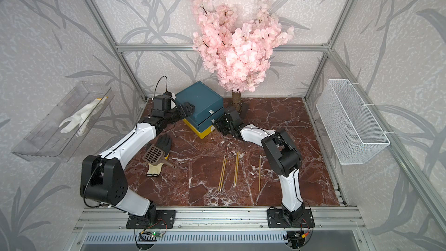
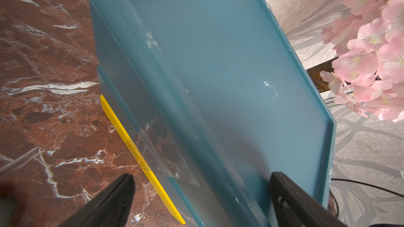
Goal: Please place the pencils in the drawer according to their color
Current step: Close the drawer in the storage box, then open the drawer in the storage box.
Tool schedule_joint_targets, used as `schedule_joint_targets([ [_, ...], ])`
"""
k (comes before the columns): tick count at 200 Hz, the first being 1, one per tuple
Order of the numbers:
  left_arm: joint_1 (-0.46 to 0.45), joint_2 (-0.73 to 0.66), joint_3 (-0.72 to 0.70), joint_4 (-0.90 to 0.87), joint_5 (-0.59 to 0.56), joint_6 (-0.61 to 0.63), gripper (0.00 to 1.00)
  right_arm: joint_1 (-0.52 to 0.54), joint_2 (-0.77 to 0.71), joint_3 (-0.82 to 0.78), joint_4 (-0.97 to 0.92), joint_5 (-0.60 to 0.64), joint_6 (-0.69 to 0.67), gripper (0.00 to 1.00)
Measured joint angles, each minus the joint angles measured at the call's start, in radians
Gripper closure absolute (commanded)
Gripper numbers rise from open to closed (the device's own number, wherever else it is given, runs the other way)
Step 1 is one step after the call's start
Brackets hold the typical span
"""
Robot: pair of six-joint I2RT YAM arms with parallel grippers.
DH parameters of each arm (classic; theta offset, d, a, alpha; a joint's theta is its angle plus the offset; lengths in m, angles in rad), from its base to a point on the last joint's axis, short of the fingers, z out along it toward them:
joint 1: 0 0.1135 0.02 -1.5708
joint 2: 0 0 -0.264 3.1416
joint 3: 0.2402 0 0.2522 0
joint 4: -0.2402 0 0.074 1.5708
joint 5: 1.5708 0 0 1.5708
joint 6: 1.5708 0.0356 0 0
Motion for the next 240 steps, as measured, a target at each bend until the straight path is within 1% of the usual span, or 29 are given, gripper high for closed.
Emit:
schedule_joint_targets([
  [54, 0.001, 0.000, 0.000, 0.001, -0.005, -0.001, 0.00, 0.007, 0.060, 0.093, -0.020, -0.011, 0.023, 1.00],
  [90, 0.000, 0.000, 0.000, 0.001, -0.006, -0.001, 0.00, 0.015, 0.076, 0.080, 0.005, -0.014, 0.035, 0.99],
  [102, 0.000, 0.000, 0.000, 0.001, -0.006, -0.001, 0.00, 0.016, 0.073, 0.059, 0.032, -0.016, 0.040, 0.94],
  [128, 0.000, 0.000, 0.000, 0.001, -0.006, -0.001, 0.00, 0.015, 0.035, -0.056, 0.074, -0.014, 0.048, 0.68],
  [141, 0.000, 0.000, 0.000, 0.001, -0.006, -0.001, 0.00, 0.015, 0.010, -0.114, 0.080, -0.013, 0.050, 0.60],
  [163, 0.000, -0.001, 0.000, 0.000, -0.006, -0.001, 0.00, 0.015, -0.025, -0.190, 0.090, -0.002, 0.046, 0.56],
  [184, 0.000, -0.002, 0.000, 0.000, -0.005, -0.001, 0.00, 0.015, -0.029, -0.211, 0.097, 0.009, 0.047, 0.53],
  [198, 0.000, -0.002, -0.002, 0.002, -0.005, -0.001, 0.00, 0.015, -0.028, -0.210, 0.100, 0.013, 0.048, 0.51],
  [208, 0.000, -0.003, -0.003, 0.003, -0.005, -0.001, 0.00, 0.015, -0.022, -0.200, 0.101, 0.018, 0.048, 0.48],
  [240, 0.000, -0.005, -0.007, 0.006, -0.005, -0.001, 0.00, 0.014, 0.026, -0.127, 0.097, 0.032, 0.047, 0.47],
])
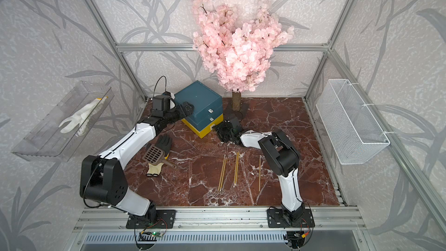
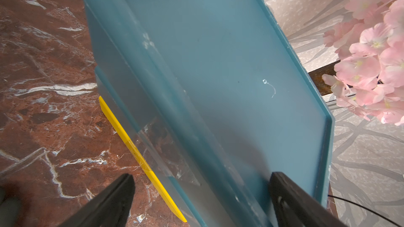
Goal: Please place the pencils in the drawer according to their color
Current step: Open the drawer in the storage box.
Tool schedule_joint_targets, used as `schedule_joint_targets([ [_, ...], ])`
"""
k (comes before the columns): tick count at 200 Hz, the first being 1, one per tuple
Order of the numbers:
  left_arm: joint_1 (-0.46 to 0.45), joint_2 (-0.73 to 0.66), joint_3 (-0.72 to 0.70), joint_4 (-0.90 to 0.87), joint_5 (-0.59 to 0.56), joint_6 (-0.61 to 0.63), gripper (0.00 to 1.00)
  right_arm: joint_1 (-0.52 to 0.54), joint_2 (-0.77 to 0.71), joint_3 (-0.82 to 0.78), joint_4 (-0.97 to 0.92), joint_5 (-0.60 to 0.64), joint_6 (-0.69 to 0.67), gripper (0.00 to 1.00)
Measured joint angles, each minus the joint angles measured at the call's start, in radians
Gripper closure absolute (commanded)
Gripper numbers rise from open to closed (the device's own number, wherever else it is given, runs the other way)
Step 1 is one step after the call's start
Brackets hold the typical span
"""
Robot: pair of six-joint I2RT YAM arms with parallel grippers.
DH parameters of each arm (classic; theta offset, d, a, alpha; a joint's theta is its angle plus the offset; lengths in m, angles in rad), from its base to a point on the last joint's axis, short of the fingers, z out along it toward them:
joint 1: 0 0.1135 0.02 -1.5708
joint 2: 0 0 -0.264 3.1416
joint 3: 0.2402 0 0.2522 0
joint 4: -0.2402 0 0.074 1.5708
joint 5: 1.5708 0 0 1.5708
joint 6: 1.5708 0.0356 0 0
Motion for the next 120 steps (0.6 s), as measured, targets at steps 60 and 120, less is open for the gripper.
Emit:
schedule_joint_targets([
  [60, 0.000, 0.000, -0.006, 0.012, 0.003, 0.000, 0.00, -0.016, 0.081, 0.113, -0.042, 0.007, -0.005, 0.48],
  [120, 0.000, -0.001, -0.011, 0.021, 0.005, -0.001, 0.00, -0.023, 0.133, 0.164, -0.086, 0.011, -0.007, 0.48],
])
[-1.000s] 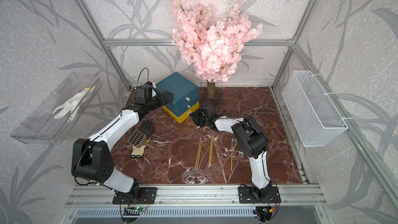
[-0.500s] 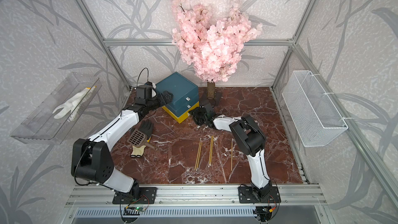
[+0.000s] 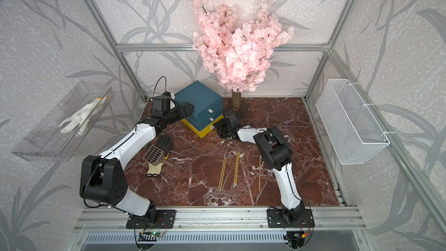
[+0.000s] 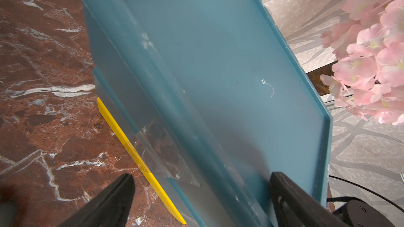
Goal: Please place the pencils in the drawer according to their color
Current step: Open the drawer in the storage box.
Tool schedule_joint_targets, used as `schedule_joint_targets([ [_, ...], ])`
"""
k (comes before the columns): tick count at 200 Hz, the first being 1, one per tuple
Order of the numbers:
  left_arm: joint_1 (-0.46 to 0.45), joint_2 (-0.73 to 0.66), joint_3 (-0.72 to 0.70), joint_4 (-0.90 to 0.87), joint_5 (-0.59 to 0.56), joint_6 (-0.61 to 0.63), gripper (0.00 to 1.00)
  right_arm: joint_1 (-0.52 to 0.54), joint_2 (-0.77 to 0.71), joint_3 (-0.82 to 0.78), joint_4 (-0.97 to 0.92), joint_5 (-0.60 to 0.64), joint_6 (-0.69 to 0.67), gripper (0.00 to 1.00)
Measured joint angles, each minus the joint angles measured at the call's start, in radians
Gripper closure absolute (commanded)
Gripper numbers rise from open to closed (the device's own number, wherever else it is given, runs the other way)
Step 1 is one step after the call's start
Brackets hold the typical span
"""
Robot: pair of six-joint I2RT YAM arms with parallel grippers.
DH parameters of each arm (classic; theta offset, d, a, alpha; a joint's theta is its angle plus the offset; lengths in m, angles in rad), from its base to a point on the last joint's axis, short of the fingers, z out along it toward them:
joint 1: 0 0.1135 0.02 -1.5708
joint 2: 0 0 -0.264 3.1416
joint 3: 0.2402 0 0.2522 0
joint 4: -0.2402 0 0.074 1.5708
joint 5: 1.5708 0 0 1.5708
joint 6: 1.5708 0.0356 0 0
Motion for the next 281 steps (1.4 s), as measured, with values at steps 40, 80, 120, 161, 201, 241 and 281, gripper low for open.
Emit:
schedule_joint_targets([
  [40, 0.000, 0.000, -0.001, 0.002, 0.001, -0.003, 0.00, -0.003, 0.016, 0.043, -0.042, -0.011, -0.006, 0.50],
  [80, 0.000, 0.000, -0.001, 0.003, 0.001, -0.004, 0.00, -0.003, 0.016, 0.045, -0.043, -0.013, -0.016, 0.51],
  [120, 0.000, 0.000, -0.002, 0.003, 0.001, -0.006, 0.00, -0.003, 0.016, 0.045, -0.042, -0.015, -0.021, 0.51],
  [161, 0.000, 0.000, -0.002, 0.003, 0.002, -0.006, 0.00, -0.003, 0.016, 0.045, -0.042, -0.015, -0.025, 0.51],
  [201, 0.000, 0.000, -0.002, 0.003, 0.002, -0.006, 0.00, -0.003, 0.014, 0.040, -0.036, -0.015, -0.024, 0.52],
  [241, 0.000, 0.000, -0.002, 0.003, 0.002, -0.006, 0.00, -0.003, 0.008, 0.018, -0.008, -0.014, -0.023, 0.53],
  [281, 0.000, 0.000, -0.006, 0.011, 0.004, -0.010, 0.00, -0.002, -0.004, -0.003, 0.009, -0.010, -0.021, 0.53],
])
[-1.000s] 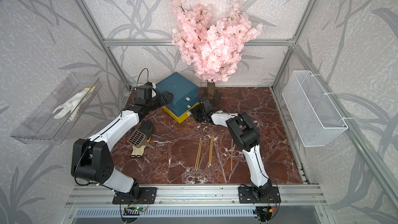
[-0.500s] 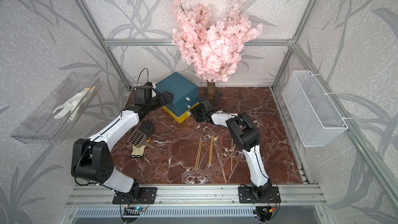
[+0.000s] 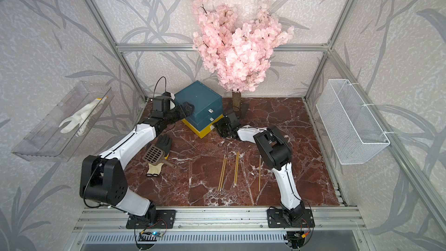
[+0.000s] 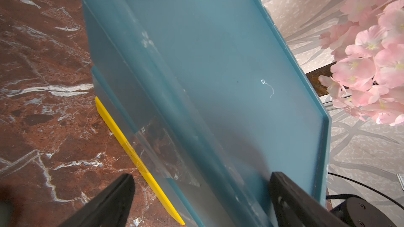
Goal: Please place the pencils in the drawer according to their color
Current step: Open the drawer in the storage box.
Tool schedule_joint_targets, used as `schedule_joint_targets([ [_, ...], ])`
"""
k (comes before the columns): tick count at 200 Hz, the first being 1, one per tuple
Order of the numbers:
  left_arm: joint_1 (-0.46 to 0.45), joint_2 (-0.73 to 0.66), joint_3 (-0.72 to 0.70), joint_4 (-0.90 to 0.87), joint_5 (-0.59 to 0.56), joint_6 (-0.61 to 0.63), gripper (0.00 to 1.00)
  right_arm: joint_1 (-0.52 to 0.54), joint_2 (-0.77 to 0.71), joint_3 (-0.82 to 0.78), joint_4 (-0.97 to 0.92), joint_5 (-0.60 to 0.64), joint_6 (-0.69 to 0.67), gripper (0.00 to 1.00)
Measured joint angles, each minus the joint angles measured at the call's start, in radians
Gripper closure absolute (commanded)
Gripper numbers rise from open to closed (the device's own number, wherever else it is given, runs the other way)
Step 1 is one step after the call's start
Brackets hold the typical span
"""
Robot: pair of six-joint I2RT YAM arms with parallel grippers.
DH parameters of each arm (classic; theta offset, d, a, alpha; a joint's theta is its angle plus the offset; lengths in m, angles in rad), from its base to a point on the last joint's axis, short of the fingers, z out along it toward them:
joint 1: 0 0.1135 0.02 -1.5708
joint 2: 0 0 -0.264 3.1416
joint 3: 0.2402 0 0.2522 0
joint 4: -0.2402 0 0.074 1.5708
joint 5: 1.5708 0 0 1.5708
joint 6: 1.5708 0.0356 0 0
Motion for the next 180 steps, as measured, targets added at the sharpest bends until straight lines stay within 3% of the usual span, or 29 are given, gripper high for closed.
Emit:
schedule_joint_targets([
  [180, 0.000, 0.000, -0.006, 0.009, 0.003, -0.007, 0.00, 0.003, -0.002, -0.023, 0.016, -0.008, 0.017, 0.55],
])
